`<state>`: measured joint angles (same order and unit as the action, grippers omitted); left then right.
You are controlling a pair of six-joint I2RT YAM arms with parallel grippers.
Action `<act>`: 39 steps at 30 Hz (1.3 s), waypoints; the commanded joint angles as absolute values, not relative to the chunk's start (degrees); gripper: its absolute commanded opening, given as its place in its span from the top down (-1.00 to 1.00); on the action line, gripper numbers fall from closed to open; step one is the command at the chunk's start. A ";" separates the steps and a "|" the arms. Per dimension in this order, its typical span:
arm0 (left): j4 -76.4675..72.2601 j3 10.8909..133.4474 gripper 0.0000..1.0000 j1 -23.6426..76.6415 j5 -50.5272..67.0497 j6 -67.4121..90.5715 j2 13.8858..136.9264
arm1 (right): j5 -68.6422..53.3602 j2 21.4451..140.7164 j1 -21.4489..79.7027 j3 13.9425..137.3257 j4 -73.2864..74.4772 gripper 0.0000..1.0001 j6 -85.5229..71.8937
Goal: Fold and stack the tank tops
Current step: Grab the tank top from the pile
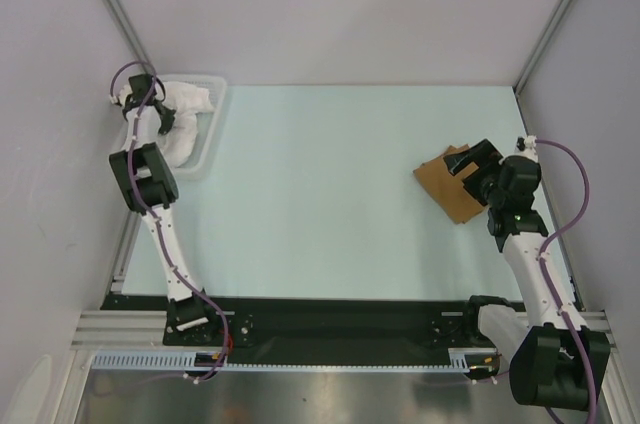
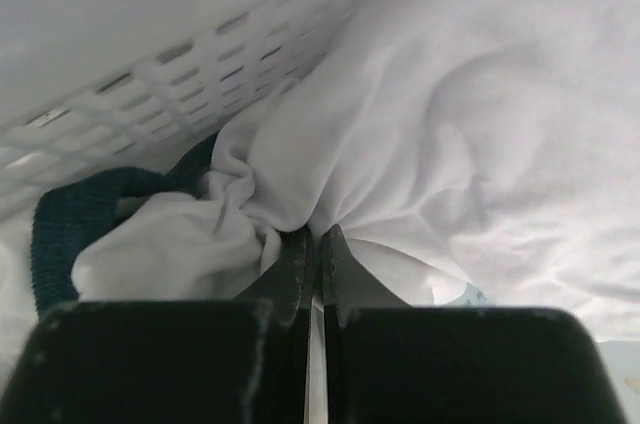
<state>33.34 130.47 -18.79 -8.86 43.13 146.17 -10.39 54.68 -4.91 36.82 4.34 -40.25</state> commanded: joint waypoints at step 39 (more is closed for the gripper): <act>-6.07 70.65 1.00 -5.36 -1.07 46.57 42.46 | -8.44 58.89 -0.18 34.72 -2.73 -0.99 -38.23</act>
<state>-6.76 65.39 -5.72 -2.74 47.37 45.34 -9.45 58.87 -0.47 34.17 -0.78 -39.72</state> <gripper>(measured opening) 0.022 0.995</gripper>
